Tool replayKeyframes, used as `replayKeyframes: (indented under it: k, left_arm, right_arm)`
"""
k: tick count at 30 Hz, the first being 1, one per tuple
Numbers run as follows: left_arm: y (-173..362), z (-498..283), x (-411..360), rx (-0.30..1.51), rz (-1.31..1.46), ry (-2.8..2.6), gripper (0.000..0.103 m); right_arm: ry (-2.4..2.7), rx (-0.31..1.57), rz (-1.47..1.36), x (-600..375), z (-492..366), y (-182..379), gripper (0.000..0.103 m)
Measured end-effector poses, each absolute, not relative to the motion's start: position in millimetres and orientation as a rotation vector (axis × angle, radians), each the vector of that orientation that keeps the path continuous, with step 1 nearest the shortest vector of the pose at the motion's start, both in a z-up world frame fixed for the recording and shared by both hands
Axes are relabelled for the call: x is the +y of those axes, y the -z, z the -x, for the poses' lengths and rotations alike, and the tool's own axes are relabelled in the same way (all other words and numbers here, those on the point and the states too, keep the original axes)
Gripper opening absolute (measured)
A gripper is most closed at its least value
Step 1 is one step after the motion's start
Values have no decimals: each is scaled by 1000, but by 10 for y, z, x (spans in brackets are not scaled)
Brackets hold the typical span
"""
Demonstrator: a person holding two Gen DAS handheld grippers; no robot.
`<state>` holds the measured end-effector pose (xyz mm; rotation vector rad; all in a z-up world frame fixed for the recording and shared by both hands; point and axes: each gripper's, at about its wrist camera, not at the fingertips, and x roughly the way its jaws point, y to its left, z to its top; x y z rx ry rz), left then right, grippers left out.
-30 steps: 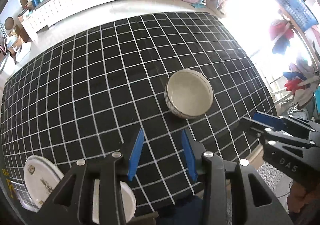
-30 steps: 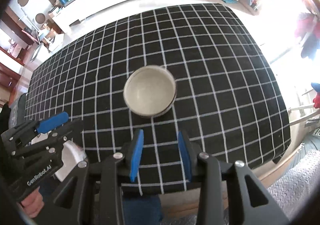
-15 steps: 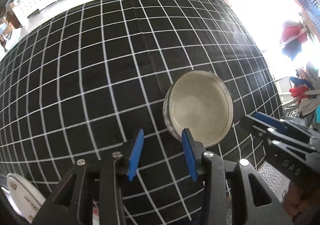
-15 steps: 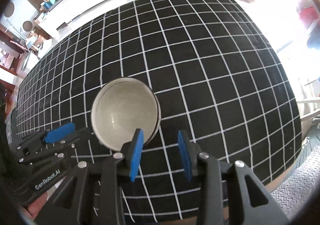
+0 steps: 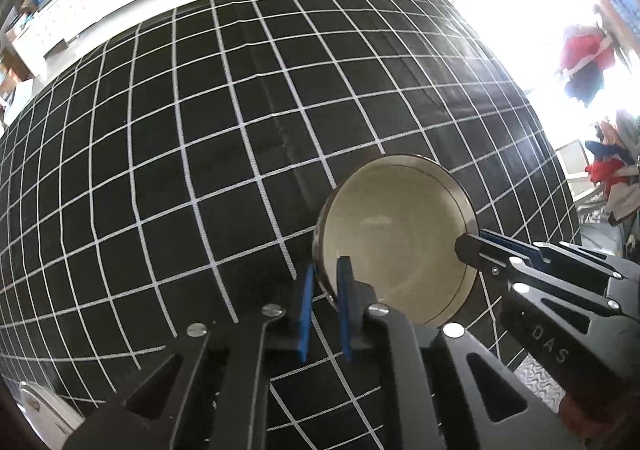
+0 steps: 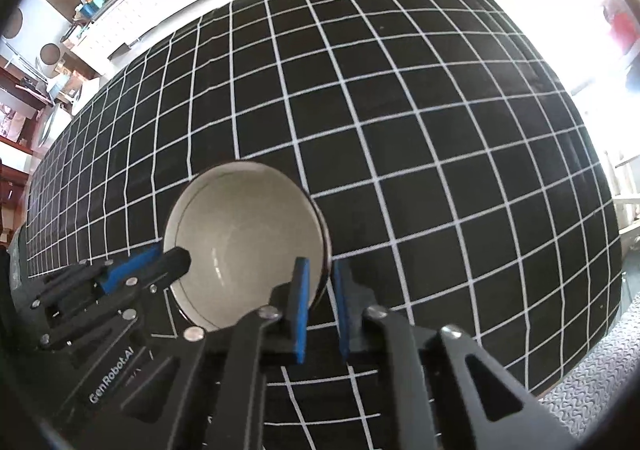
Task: Organize plates and bowls
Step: 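Carry the pink-floral bowl toward the bowl stack and lower it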
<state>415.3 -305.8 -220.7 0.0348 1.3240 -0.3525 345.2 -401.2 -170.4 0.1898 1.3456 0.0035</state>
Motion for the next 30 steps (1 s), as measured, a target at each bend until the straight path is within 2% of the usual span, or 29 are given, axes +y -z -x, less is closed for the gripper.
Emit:
replayKeyframes:
  k: [15, 30]
  left_arm:
    - [2260, -3960, -3173, 1330, -121, 350, 9]
    - [2297, -3171, -2869, 1369, -135, 303, 9]
  right_arm:
    - [-13, 1379, -168, -3828, -3200, 1707, 13]
    - [-56, 1410, -110, -3465, -2401, 1742, 13]
